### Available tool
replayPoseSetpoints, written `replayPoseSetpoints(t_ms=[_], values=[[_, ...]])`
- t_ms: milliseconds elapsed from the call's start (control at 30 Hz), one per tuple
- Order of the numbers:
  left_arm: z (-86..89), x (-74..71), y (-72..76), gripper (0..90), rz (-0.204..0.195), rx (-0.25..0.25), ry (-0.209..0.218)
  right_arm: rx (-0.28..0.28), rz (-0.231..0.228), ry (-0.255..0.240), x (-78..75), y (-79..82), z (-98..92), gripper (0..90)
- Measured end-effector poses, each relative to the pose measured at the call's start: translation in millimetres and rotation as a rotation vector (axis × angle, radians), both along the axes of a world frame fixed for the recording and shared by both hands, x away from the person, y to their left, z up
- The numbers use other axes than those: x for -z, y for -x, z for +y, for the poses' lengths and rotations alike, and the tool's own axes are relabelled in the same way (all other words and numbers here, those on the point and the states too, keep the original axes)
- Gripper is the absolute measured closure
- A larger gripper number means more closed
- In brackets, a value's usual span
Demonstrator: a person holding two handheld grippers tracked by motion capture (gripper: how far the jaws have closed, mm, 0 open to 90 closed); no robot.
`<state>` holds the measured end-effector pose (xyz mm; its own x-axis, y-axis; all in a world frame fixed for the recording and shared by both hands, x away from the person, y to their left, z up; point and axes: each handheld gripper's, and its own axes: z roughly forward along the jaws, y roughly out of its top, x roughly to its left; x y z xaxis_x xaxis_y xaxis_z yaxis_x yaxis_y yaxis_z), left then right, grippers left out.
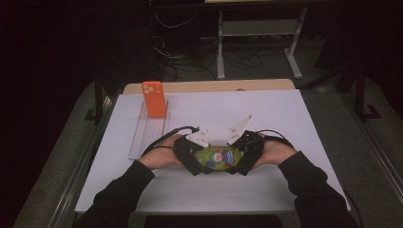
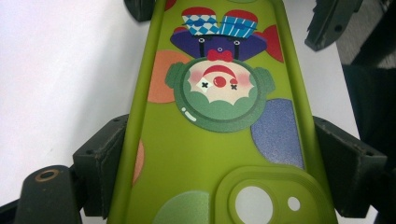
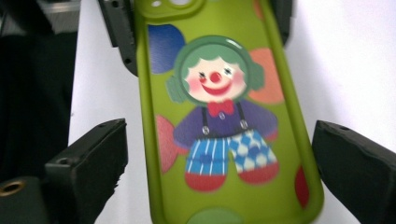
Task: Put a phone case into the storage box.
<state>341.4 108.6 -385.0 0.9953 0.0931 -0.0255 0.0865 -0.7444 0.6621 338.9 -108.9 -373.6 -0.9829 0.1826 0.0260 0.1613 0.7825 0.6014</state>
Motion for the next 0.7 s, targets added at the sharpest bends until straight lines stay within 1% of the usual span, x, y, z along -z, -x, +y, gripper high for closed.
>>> replayPoseSetpoints(t_ms=[33, 100, 267, 300, 333, 367, 400, 433, 467, 500, 533, 600, 633, 667, 700], values=[[0.1, 0.0, 0.6, 15.1, -0.001, -0.023, -0.003, 0.0, -0.022, -0.009, 0.5, -2.0, -2.3, 1.4], [1.1, 0.2, 1.0, 15.1, -0.005, -0.058, -0.003, 0.04, -0.03, -0.025, 1.0, -3.4, -8.5, 0.8], [6.2, 0.9, -0.7, 15.2, -0.011, -0.165, 0.002, 0.103, -0.016, -0.059, 1.1, -3.1, -20.7, 0.6], [7.1, 1.1, -0.6, 15.2, -0.003, -0.187, 0.008, 0.106, -0.013, -0.067, 1.0, -2.5, -23.0, 0.6], [8.5, 0.6, -1.1, 15.2, -0.007, -0.198, 0.007, 0.116, -0.005, -0.074, 0.8, -1.0, -24.9, 0.6], [8.9, 0.8, -0.9, 15.2, -0.004, -0.223, 0.017, 0.12, -0.008, -0.075, 1.0, -0.2, -26.8, 0.3], [9.7, 0.8, -1.3, 15.3, -0.007, -0.235, 0.015, 0.131, -0.002, -0.075, 0.9, 1.3, -28.7, 0.0], [10.6, 0.7, -1.4, 15.3, -0.016, -0.253, 0.017, 0.136, -0.005, -0.081, 1.2, 2.2, -30.8, 0.0], [11.1, 0.6, -1.8, 15.3, -0.007, -0.271, 0.019, 0.149, -0.006, -0.088, 1.8, 3.0, -32.9, 0.0], [11.1, 0.9, -1.2, 15.3, -0.005, -0.294, 0.026, 0.165, -0.004, -0.094, 2.5, 4.2, -34.9, 0.0], [12.1, 0.4, -1.7, 15.3, -0.012, -0.305, 0.016, 0.176, -0.006, -0.101, 3.4, 4.9, -37.1, 0.0], [13.0, 0.6, -1.3, 15.2, -0.015, -0.339, 0.022, 0.216, -0.004, -0.108, 5.3, 6.1, -40.9, 0.0], [13.9, 0.6, -1.8, 15.2, -0.008, -0.354, 0.023, 0.258, 0.018, -0.116, 5.8, 8.4, -42.0, 0.0], [14.0, 1.2, -1.6, 15.2, -0.007, -0.374, 0.025, 0.283, 0.026, -0.119, 7.0, 9.1, -43.4, 0.0], [14.6, 1.3, -2.1, 15.2, -0.019, -0.378, 0.016, 0.313, 0.049, -0.129, 8.2, 10.7, -44.3, 0.0]])
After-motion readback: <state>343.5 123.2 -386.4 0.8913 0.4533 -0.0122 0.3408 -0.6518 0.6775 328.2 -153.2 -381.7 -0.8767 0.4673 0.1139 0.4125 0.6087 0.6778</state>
